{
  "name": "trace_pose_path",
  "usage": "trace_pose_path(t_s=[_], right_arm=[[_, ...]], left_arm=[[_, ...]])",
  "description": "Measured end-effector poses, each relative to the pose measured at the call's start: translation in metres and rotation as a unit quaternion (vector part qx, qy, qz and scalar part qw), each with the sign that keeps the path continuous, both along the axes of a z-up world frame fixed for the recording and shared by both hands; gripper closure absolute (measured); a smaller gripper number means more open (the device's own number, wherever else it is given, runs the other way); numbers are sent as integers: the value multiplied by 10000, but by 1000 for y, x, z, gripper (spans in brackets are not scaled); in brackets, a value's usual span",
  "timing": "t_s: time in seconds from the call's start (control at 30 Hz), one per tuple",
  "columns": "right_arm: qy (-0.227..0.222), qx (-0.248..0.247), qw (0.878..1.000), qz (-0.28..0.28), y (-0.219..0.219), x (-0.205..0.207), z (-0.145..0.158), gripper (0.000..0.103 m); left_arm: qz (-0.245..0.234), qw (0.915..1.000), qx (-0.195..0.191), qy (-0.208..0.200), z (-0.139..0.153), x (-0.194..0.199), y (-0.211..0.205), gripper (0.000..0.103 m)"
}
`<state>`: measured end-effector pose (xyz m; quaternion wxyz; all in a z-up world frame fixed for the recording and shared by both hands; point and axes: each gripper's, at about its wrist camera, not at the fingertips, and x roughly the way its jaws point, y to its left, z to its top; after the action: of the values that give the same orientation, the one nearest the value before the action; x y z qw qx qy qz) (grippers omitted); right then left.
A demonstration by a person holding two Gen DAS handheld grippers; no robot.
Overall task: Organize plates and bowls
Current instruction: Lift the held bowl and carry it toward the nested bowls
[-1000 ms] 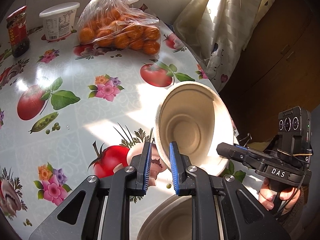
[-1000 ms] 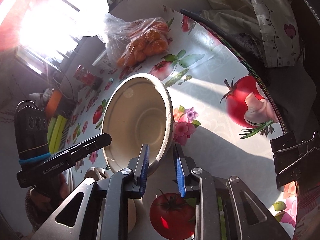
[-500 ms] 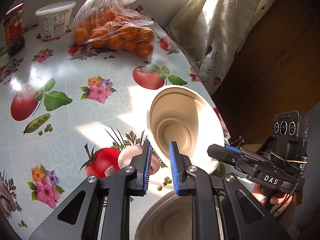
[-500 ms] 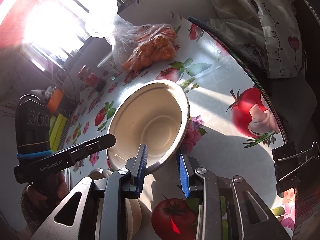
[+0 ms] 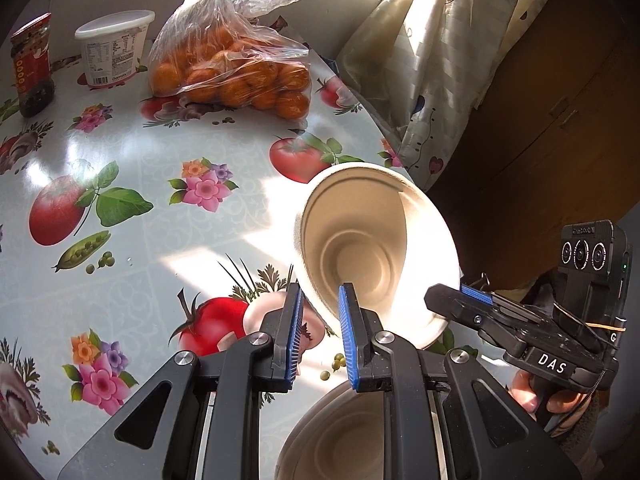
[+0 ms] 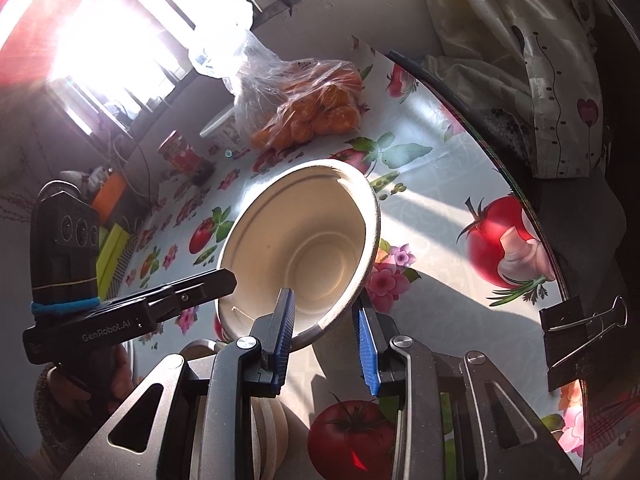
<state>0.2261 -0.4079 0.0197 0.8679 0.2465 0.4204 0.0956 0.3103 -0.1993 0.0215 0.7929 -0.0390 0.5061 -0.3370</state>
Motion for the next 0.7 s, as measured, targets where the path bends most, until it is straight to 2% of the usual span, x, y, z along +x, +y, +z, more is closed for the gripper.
trace_pose_path(t_s=[0.3, 0.7], right_arm=[[-124, -5, 9999, 44, 5, -2, 10, 73], [-427, -130, 9989, 132, 14, -19, 40, 73]], left_arm=[[24, 9995, 17, -312, 17, -11, 7, 84], [27, 9983, -100, -566, 42, -26, 18, 84]])
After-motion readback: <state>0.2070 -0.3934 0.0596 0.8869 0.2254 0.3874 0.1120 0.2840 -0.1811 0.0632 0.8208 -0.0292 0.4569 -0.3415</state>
